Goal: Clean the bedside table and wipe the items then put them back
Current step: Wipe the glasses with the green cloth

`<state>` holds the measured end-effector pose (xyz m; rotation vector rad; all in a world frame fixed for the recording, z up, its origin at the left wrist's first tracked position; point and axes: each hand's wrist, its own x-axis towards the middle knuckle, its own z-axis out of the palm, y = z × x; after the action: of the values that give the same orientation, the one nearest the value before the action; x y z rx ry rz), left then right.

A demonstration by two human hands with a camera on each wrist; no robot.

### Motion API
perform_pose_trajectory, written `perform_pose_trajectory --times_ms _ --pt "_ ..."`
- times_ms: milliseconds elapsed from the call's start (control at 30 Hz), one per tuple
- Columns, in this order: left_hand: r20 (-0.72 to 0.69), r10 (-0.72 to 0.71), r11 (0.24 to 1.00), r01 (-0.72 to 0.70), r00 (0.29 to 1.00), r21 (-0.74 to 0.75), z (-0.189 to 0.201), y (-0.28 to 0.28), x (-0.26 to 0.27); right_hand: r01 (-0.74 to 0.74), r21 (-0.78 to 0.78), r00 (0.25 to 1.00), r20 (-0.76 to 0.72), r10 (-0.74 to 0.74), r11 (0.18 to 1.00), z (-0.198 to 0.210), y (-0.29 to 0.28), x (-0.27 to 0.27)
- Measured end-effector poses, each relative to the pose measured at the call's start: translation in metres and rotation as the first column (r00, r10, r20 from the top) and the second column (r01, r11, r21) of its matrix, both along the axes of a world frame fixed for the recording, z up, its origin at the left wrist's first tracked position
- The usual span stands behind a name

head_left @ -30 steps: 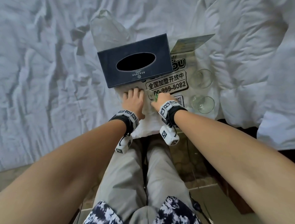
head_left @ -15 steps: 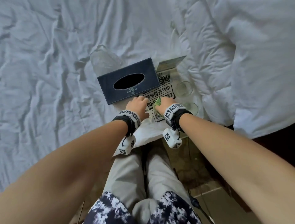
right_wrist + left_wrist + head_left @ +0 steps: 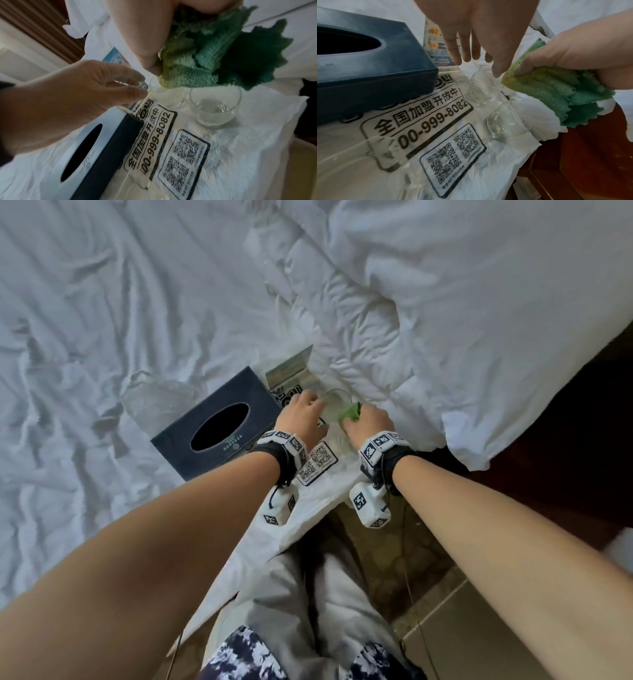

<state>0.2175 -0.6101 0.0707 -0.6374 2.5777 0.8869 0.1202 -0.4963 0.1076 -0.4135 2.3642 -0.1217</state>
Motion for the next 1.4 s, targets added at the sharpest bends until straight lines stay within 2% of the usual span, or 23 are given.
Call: perform_pose_trajectory --times_ms 133,300,467,567,767,1000,1167,1300,1400 --pt "-0.002 -0.055 0.998 0.055 0.998 0.003 -0.011 -0.005 -0.022 0.122 0.006 0.992 -0.028 -0.121 0.993 -0.011 0.000 -0.019" --pt "0.003 -0.201 0.975 0.201 0.980 -0.091 -0.023 -0.011 -0.036 0.162 -0.010 0.986 -0.037 -0.162 0.987 -0.029 -0.006 -0.035" --pt "0.007 -0.282 0.955 0.281 0.959 -0.098 -0.030 -0.017 -0.046 0.078 0.063 0.997 0.019 -0.079 0.995 -0.042 -0.013 -0.040" --pt "0.002 -0.324 0.942 0.322 0.946 -0.093 -0.031 -0.017 -0.047 0.035 0.066 0.999 -0.010 -0.034 0.997 -0.045 -0.016 -0.041" --pt "-0.030 -0.334 0.935 0.327 0.942 -0.139 -0.037 -0.011 -0.045 0.015 0.076 0.999 -0.050 -0.011 0.997 -0.048 -0.021 -0.043" --pt "-0.084 -0.273 0.960 0.266 0.958 -0.089 -0.042 -0.007 -0.042 0.007 0.114 0.992 -0.126 0.008 0.993 -0.058 -0.024 -0.039" --pt "-0.164 -0.231 0.972 0.236 0.959 0.007 -0.026 -0.013 -0.037 0.006 0.122 0.997 -0.075 0.003 0.992 -0.032 -0.022 -0.046" --pt "-0.214 -0.269 0.957 0.285 0.939 0.045 0.014 -0.021 -0.033 0.037 0.114 0.999 -0.020 -0.035 0.993 0.018 -0.015 -0.051" --pt "-0.199 -0.288 0.952 0.302 0.937 0.045 0.047 -0.021 -0.031 0.046 0.092 0.999 -0.004 -0.046 0.995 0.060 -0.010 -0.053"
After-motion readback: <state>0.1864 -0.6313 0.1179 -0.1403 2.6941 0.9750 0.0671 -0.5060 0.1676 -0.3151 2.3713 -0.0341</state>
